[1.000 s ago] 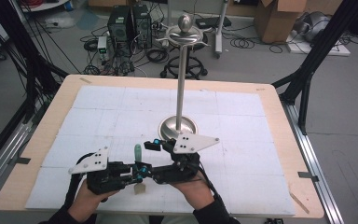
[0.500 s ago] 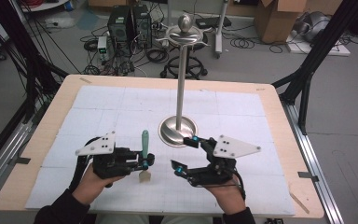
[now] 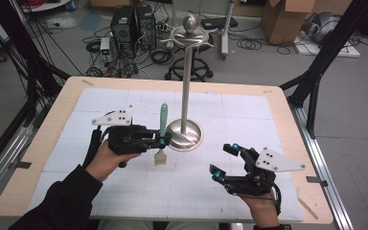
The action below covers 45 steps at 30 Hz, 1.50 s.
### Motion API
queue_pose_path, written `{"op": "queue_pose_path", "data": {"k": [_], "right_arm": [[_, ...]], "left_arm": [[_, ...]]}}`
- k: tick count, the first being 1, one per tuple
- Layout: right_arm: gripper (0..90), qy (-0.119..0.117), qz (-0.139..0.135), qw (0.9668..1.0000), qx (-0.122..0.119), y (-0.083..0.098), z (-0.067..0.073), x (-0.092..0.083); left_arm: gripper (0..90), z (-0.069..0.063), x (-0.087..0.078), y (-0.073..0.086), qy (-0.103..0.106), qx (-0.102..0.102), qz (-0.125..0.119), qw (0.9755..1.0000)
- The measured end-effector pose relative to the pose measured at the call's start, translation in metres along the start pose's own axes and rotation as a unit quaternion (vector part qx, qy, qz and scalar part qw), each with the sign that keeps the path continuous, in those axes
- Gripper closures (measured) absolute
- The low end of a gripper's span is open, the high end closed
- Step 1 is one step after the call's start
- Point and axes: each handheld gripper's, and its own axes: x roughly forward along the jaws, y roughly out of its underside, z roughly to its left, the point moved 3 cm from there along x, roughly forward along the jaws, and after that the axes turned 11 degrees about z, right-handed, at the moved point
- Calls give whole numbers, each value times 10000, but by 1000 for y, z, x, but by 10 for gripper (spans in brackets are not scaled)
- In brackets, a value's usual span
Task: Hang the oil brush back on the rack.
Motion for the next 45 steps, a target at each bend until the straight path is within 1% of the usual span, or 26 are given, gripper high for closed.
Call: {"op": "queue_pose_path", "data": {"k": [1, 5, 8, 12, 13, 16, 21, 25, 29, 34, 36, 38, 42, 45], "right_arm": [[210, 25, -7, 10000, -4, 1, -1, -1], [210, 111, 18, 9999, 48, 7, -6, -7], [210, 162, 3, 9999, 47, 10, -8, -10], [210, 193, -50, 9998, 58, 10, -9, -15], [210, 195, -50, 9998, 63, 10, -9, -16], [210, 196, -42, 9998, 77, 11, -9, -16], [210, 177, -48, 9998, 66, 11, -9, -16], [210, 172, -74, 9998, 89, 11, -10, -17], [210, 174, -109, 9998, 87, 10, -10, -18], [210, 182, -118, 9997, 104, 11, -11, -18], [210, 170, -101, 9997, 117, 11, -11, -17], [210, 155, -99, 9998, 117, 11, -10, -17], [210, 154, -101, 9998, 99, 11, -10, -17], [210, 136, -107, 9998, 115, 11, -10, -17]], "left_arm": [[840, 2, 0, -5, 63, -33, -65, 10000], [840, 7, -1, -22, 112, -53, -174, 9998], [840, 12, 0, -34, 132, -60, -158, 9998], [840, 19, -1, -53, 191, -79, -234, 9995], [840, 21, -1, -57, 165, -45, -196, 9997], [840, 24, 0, -72, 186, -10, -173, 9997], [840, 27, 2, -86, 246, 1, -236, 9994], [840, 31, 7, -89, 325, -87, -181, 9993], [840, 38, 11, -89, 379, -229, -214, 9988], [840, 37, 13, -92, 437, -154, -175, 9988], [840, 36, 14, -94, 439, -154, -175, 9988], [840, 37, 15, -95, 427, -143, -111, 9989], [840, 40, 17, -97, 425, -183, -118, 9989], [840, 43, 19, -96, 401, -258, -101, 9988]]}}
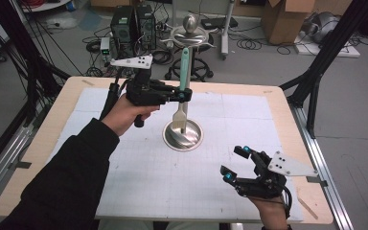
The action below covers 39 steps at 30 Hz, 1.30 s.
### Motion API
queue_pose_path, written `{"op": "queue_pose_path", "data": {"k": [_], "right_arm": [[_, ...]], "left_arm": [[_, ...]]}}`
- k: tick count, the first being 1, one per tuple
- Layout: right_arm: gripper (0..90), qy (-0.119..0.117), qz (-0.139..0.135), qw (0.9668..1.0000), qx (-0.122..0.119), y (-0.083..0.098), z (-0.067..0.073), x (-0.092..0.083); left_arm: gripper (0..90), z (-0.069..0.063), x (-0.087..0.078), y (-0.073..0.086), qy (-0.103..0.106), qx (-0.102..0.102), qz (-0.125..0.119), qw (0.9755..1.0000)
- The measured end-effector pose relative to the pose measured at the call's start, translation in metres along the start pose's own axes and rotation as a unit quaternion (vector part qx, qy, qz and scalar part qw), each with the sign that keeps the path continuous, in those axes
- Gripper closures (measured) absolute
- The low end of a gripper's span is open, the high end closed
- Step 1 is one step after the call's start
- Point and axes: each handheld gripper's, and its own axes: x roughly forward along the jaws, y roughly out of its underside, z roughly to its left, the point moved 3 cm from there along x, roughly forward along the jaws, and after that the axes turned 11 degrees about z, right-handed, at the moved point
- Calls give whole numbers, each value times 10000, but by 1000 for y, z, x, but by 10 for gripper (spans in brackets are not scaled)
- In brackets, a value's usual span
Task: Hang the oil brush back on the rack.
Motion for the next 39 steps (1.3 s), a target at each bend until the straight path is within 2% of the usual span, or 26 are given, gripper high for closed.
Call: {"op": "queue_pose_path", "data": {"k": [5, 10, 11, 13, 16, 18, 19, 20, 24, 27, 31, 33, 34, 38, 39], "right_arm": [[210, -12, -37, 10000, 13, 0, 0, -1], [210, -5, -33, 10000, 34, 1, -1, -1], [210, 7, -33, 10000, 39, 1, -1, -1], [210, 29, -27, 10000, 49, 2, -1, -2], [210, 89, -13, 9999, 44, 3, -2, -2], [210, 152, -34, 9999, 62, 4, -4, -2], [210, 184, -37, 9998, 85, 5, -5, -2], [210, 222, -21, 9997, 111, 6, -6, -3], [210, 326, 29, 9994, 146, 10, -10, -2], [210, 406, 85, 9990, 155, 13, -13, 0], [210, 572, 173, 9981, 170, 19, -17, 3], [210, 649, 194, 9975, 219, 22, -19, 4], [210, 677, 210, 9972, 238, 23, -20, 5], [210, 796, 226, 9962, 278, 26, -24, 8], [210, 810, 231, 9960, 289, 27, -24, 8]], "left_arm": [[840, 6, 1, 2, -75, -106, 33, 9999], [836, 5, 2, 3, -197, -20, 89, 9998], [814, 3, 2, 4, -281, 1, 134, 9995], [676, 1, 1, 6, -500, 82, 183, 9985], [570, -5, -4, 11, -754, 175, 46, 9970], [498, -6, -9, 16, -923, 156, -64, 9956], [476, -6, -14, 20, -1065, 156, -105, 9941], [410, -6, -18, 24, -1137, 124, -120, 9934], [337, -6, -33, 43, -1309, -13, -182, 9912], [297, -7, -44, 63, -1444, -63, -238, 9892], [235, -8, -58, 95, -1725, -178, -308, 9844], [165, -9, -66, 110, -1915, -222, -319, 9807], [163, -10, -69, 117, -1988, -201, -330, 9793], [165, -17, -83, 140, -2106, -139, -450, 9764], [165, -20, -88, 147, -2164, -106, -503, 9749]]}}
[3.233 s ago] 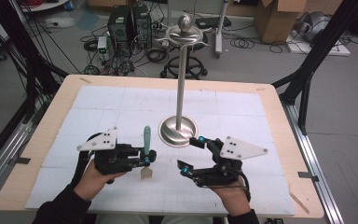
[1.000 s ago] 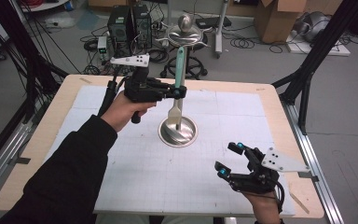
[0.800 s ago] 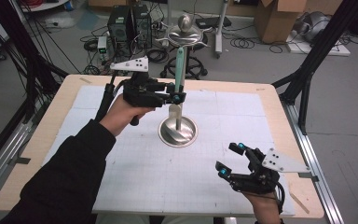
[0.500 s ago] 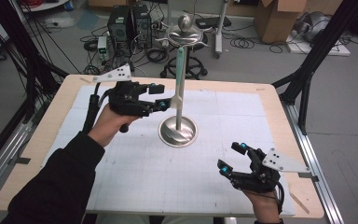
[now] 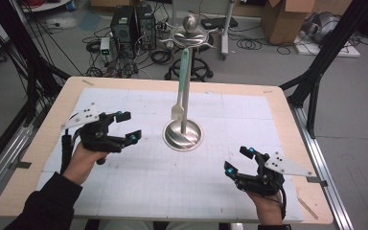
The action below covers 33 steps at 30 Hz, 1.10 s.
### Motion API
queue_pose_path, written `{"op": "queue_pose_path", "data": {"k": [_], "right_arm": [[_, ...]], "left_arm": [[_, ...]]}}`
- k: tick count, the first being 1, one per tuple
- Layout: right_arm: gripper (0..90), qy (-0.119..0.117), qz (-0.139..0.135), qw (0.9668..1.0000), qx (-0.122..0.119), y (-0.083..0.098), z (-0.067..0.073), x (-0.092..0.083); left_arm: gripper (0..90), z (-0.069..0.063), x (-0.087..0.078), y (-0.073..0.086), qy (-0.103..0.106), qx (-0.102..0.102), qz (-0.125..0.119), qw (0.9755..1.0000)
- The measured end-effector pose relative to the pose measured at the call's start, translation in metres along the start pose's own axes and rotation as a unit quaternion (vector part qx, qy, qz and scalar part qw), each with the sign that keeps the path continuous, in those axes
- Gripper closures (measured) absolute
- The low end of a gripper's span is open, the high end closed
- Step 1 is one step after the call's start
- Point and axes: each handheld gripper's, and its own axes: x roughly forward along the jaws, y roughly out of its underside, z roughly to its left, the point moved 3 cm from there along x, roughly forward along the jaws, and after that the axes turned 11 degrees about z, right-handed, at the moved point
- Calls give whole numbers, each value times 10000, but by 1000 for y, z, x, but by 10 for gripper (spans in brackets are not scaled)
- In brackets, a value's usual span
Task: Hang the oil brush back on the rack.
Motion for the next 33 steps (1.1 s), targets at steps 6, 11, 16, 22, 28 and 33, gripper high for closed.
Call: {"op": "queue_pose_path", "data": {"k": [6, 11, 16, 22, 28, 33], "right_arm": [[210, 64, 61, 10000, 16, 5, -3, 3], [210, 84, 71, 9999, 39, 7, -4, 4], [210, 80, 55, 9999, 42, 8, -3, 3], [210, 17, 69, 10000, 22, 9, -1, 4], [210, 22, 51, 10000, -11, 7, 1, 3], [210, 7, 82, 10000, -22, 7, 3, 5]], "left_arm": [[165, 0, -23, 31, -291, 1, -81, 9995], [168, 1, -32, 50, -412, -36, -62, 9991], [171, 4, -37, 61, -427, -145, -137, 9989], [173, 6, -42, 66, -430, -152, -123, 9989], [175, 5, -45, 67, -420, -169, -152, 9989], [176, 6, -46, 68, -425, -158, -150, 9989]]}}
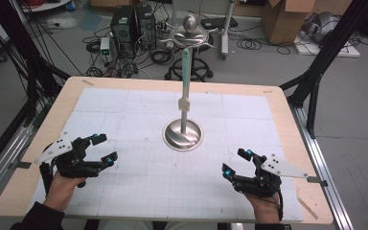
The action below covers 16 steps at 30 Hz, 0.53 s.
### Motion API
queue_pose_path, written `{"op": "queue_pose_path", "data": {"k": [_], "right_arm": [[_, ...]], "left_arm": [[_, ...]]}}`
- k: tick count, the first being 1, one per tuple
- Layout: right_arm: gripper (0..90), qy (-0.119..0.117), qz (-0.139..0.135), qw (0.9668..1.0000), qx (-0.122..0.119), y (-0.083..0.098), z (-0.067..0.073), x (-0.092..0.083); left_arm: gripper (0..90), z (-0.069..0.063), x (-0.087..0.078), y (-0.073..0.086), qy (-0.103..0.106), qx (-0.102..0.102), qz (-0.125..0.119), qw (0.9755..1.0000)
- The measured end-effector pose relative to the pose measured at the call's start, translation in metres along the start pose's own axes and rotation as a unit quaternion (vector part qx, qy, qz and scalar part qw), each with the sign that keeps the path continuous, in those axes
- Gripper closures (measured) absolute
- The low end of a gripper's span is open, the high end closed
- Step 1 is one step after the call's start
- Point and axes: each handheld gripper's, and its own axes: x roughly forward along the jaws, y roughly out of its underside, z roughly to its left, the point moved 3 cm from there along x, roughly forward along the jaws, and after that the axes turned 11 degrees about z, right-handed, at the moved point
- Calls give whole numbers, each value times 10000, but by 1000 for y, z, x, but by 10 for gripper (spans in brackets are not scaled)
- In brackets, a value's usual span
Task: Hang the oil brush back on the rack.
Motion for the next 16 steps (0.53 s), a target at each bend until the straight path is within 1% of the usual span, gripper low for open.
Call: {"op": "queue_pose_path", "data": {"k": [10, 16], "right_arm": [[210, 10, -26, 10000, 62, 1, -2, -1], [210, 12, -10, 10000, 36, 1, -2, 0]], "left_arm": [[177, 1, -1, 0, -27, -38, -12, 10000], [177, 2, -1, 1, -32, -52, -14, 10000]]}}
